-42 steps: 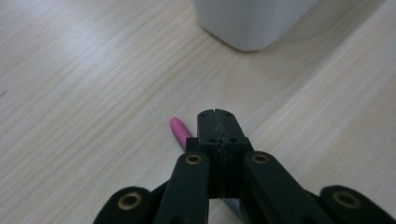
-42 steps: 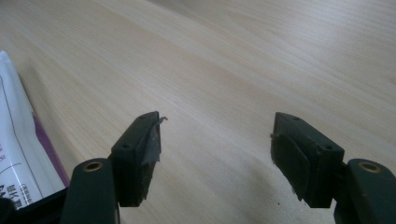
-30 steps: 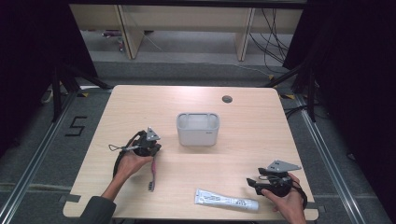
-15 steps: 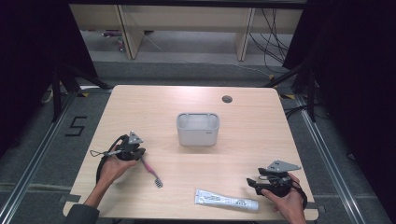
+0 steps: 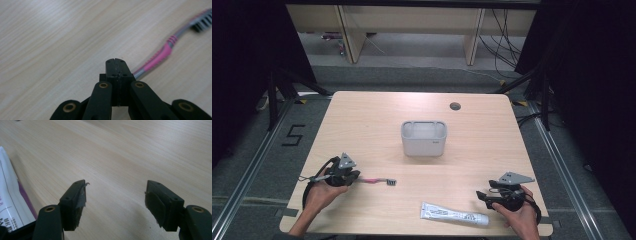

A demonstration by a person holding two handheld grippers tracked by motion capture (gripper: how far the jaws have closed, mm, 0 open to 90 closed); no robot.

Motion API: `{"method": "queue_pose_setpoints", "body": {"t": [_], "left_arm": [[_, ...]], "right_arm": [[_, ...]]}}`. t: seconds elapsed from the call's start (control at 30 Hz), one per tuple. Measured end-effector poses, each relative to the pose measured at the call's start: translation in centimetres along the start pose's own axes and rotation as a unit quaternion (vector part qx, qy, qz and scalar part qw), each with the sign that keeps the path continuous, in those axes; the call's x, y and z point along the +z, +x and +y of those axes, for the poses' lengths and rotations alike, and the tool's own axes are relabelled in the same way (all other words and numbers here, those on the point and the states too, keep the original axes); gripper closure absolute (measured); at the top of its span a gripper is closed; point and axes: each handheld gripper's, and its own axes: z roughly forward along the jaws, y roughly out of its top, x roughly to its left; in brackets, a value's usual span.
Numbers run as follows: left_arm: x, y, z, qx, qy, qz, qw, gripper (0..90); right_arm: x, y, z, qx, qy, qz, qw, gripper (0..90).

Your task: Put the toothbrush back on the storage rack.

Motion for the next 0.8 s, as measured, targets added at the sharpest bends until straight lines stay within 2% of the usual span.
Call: {"method": "queue_pose_setpoints", "body": {"t": [0.07,0.1,0.13,0.2,0.23,0.27,0.3,0.4,0.47,0.53,0.57,0.6,0.67,0.8], "left_arm": [[-0.5,-0.6,-0.3,0.001,-0.004,0.000,1.0000,89.4],[-0.8,-1.0,-0.5,0.005,-0.004,-0.003,1.0000,89.4],[-0.9,-1.3,-0.6,0.008,-0.003,-0.003,1.0000,89.4],[-1.4,-1.7,-0.9,0.015,0.003,-0.010,0.9998,89.4],[-1.5,-1.9,-1.1,0.007,-0.002,-0.013,0.9999,89.4],[-1.6,-2.0,-1.2,0.010,0.000,-0.016,0.9998,89.4],[-1.8,-2.2,-1.3,0.013,0.000,-0.019,0.9997,89.4],[-2.0,-2.8,-1.6,0.012,-0.001,-0.030,0.9995,89.4],[-2.0,-3.4,-1.8,0.004,-0.010,-0.038,0.9992,89.3],[-2.2,-3.6,-2.0,0.013,-0.003,-0.037,0.9992,89.3],[-2.2,-3.8,-2.0,0.007,-0.005,-0.042,0.9991,89.3],[-2.4,-4.0,-2.1,0.016,-0.004,-0.041,0.9990,89.3],[-2.4,-4.2,-2.1,0.008,-0.008,-0.047,0.9988,89.3],[-2.6,-4.8,-2.0,0.013,-0.010,-0.054,0.9984,89.2]], "right_arm": [[0.0,0.0,0.0,-0.001,0.001,-0.001,1.0000,34.2],[0.0,0.1,0.0,0.007,0.003,0.004,1.0000,34.3],[0.0,-0.1,0.0,0.003,0.007,0.020,0.9998,34.2],[0.1,-0.1,0.0,-0.003,0.002,0.015,0.9999,34.3],[0.0,0.0,0.0,0.006,0.002,0.012,0.9999,34.3],[0.0,0.1,0.0,0.007,0.004,0.008,0.9999,34.3],[0.0,0.1,0.0,0.013,0.008,0.013,0.9998,34.3],[0.0,0.0,0.0,0.009,0.005,0.012,0.9999,34.3],[-0.1,0.1,0.0,0.011,0.007,0.013,0.9998,34.3],[-0.1,0.1,0.0,0.011,0.007,0.013,0.9998,34.2],[0.0,0.1,0.0,0.009,0.006,0.013,0.9999,34.3],[0.0,0.3,0.0,0.020,0.003,0.008,0.9998,34.3],[0.0,0.3,0.0,0.020,0.004,0.008,0.9998,34.3],[0.0,0.3,-0.1,0.019,0.004,0.009,0.9998,34.2]]}}
